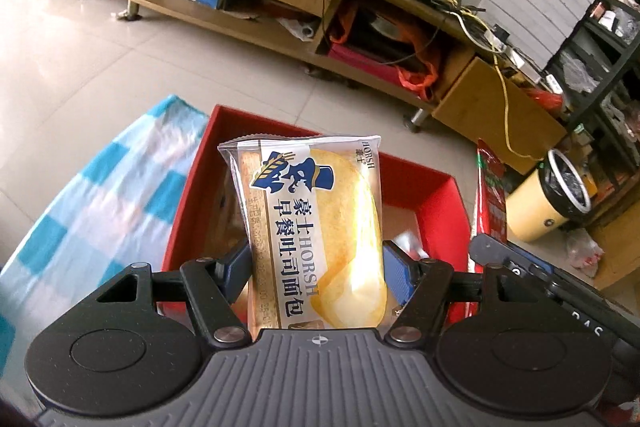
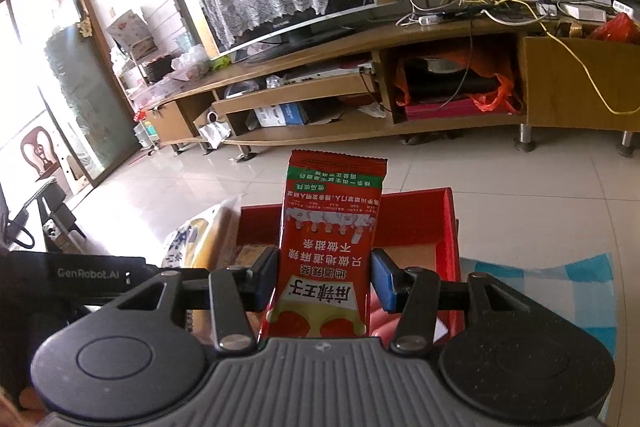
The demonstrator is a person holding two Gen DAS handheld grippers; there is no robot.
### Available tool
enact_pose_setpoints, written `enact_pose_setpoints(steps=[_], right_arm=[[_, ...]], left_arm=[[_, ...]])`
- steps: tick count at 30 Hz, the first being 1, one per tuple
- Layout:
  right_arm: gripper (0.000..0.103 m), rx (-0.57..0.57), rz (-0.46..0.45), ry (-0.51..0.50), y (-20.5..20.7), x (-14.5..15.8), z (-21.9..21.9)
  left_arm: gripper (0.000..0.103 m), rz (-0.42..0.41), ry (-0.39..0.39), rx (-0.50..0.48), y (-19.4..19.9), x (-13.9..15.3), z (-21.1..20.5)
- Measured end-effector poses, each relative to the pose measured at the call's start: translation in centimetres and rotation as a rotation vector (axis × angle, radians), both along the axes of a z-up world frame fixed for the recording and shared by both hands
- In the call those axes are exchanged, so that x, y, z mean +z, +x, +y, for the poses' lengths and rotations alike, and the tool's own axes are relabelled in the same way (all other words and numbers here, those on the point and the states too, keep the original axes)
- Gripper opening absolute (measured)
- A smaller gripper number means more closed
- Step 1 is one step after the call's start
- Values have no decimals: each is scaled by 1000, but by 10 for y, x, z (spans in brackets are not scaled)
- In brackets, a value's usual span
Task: Organize snacks
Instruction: 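Lower and release the red packet with the right tool while the left tool releases the bread pack, then move the left tool to the red Trolli bag while the right tool approaches a clear meat pack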
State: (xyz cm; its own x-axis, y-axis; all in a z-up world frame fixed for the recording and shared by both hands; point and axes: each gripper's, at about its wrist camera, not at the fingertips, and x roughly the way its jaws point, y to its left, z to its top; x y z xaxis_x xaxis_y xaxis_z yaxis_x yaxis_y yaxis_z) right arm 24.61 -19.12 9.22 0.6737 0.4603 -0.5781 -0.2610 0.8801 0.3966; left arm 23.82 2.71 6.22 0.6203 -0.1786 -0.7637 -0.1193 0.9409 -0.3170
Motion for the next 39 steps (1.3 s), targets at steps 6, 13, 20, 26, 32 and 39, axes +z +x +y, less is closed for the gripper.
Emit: enact_pose_setpoints(steps=[6, 13, 20, 26, 32, 39], right_arm=[[49, -10, 34, -8, 26, -19, 6], [51, -15, 71, -47, 42, -34, 11], [59, -26, 65, -63, 37, -31, 10], [59, -15, 70, -78, 31, -30, 8], [60, -18, 68, -77, 18, -24, 2], [60, -26, 94, -89, 2, -24, -5]], left_arm=[[74, 15, 32, 7, 22, -14, 2], [73, 38, 24, 4, 29, -23, 5], [84, 32, 5, 22, 23, -15, 12], [86, 33, 8, -1, 11, -12, 8], [87, 39, 3, -26, 0, -11, 1], [89, 68, -12, -61, -22, -17, -10]])
